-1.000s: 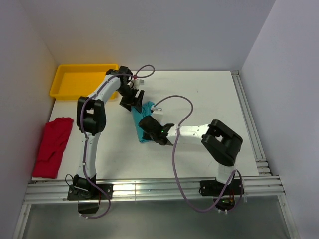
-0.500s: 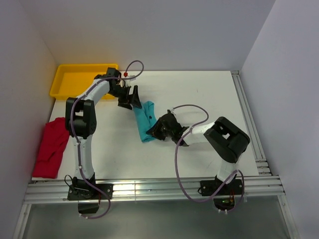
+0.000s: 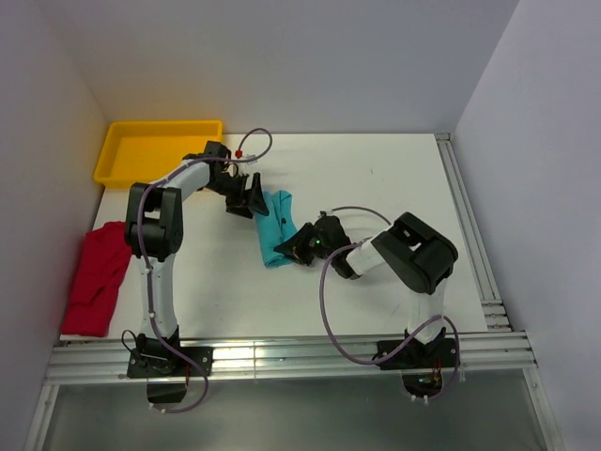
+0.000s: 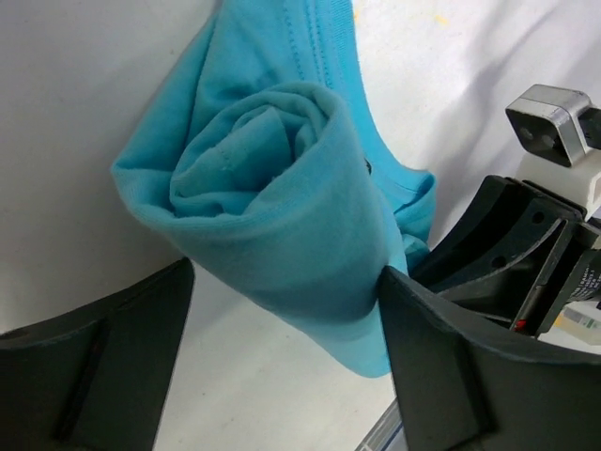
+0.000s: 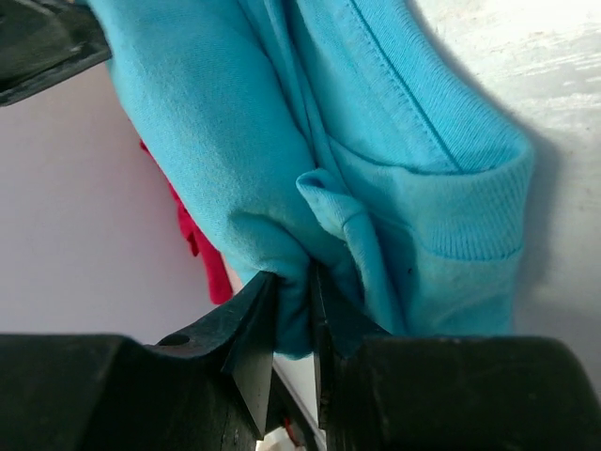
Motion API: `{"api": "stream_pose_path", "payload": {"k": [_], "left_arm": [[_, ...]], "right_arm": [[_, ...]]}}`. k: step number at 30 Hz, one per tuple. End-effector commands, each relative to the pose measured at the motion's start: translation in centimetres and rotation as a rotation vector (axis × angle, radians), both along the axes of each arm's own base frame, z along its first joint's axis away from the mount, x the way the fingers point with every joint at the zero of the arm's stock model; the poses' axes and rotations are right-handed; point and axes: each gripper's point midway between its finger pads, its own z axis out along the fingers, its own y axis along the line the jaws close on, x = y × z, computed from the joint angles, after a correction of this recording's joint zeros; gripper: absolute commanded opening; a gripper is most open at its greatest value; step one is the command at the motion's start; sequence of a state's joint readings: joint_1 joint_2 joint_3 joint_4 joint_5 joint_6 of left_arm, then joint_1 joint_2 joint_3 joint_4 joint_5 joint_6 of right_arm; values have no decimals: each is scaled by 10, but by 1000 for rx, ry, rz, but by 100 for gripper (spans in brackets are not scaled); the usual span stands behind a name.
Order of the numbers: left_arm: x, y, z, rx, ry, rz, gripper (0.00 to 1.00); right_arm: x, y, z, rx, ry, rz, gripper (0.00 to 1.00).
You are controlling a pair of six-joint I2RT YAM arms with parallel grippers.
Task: Roll the t-shirts
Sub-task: Roll the tshirt
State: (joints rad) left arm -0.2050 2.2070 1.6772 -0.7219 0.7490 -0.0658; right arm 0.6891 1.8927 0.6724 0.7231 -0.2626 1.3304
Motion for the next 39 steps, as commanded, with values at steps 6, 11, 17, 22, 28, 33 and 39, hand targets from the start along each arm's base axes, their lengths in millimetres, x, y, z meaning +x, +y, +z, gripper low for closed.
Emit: {"api": "stream_pose_path", "payload": {"k": [6,11,17,22,28,33,39], "left_arm": [[9,-8,-19,93,25,14,48],[2,-2,-23,202,41,-17,10],[-5,17,-24,368,59,-48,0],[-12,37,-25,490,37,-112,0],[-21,50,-23,562,70,-154,0],[-27,57,-24,604,92,-184,0],[-30,55,-26,609,100,-201,0]], "right_arm": [[-4,-11,-26,-65,59,-14,29],[1,-30,-19,-273,-6,-29,47],[18,-44,19,-574,-159,-87,57],[15,-49,31,-793,-239,-115,59],[8,-14,52,-905,-353,-53,61],[1,24,55,-978,-433,33,62],[-1,53,60,-1073,-497,86,63]]}}
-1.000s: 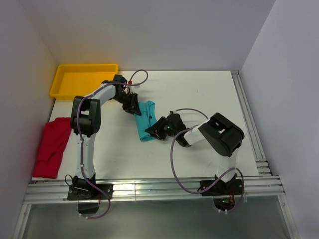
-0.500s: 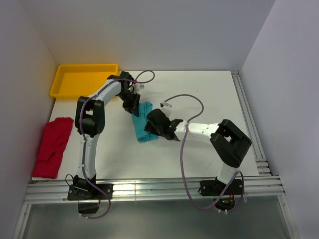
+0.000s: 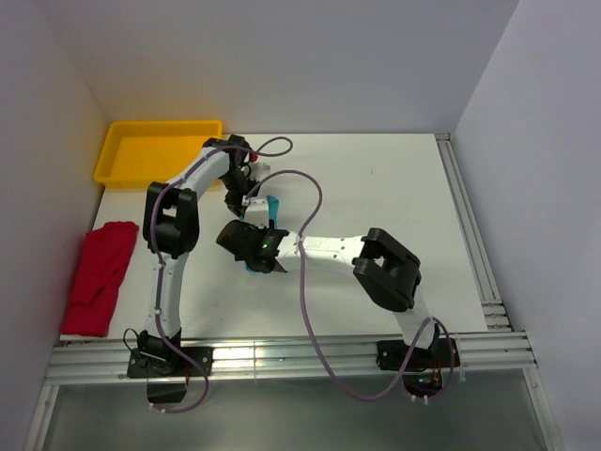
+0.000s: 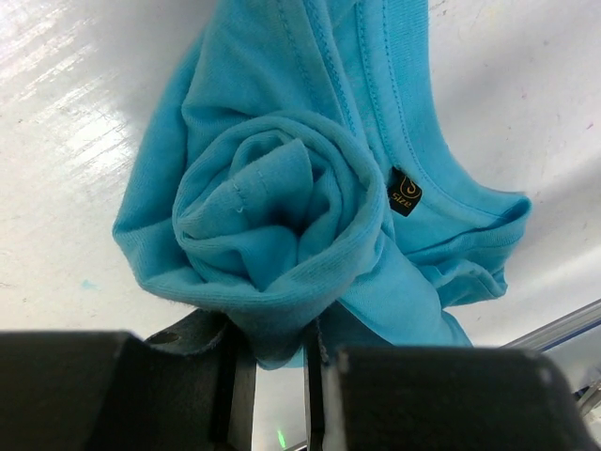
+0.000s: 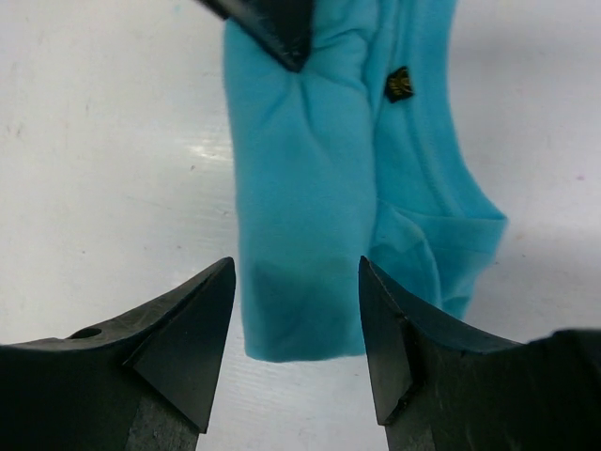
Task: Roll the t-shirts
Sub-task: Roll the tshirt
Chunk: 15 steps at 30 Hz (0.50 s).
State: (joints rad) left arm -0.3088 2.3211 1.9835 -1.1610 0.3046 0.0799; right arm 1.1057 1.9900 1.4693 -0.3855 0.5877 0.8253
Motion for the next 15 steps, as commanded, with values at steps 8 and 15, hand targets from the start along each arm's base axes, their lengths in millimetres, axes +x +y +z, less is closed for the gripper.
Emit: {"api": "stream_pose_path", "payload": {"k": [8,15], "left_arm": [[-15,17,-13,111,63,-60,0],[-16,14,-13,96,70,-68,5]], "right_arm": [[2,8,-5,-205,-51,24,63],[-1,8,-19,-234,-25,40,62]]}}
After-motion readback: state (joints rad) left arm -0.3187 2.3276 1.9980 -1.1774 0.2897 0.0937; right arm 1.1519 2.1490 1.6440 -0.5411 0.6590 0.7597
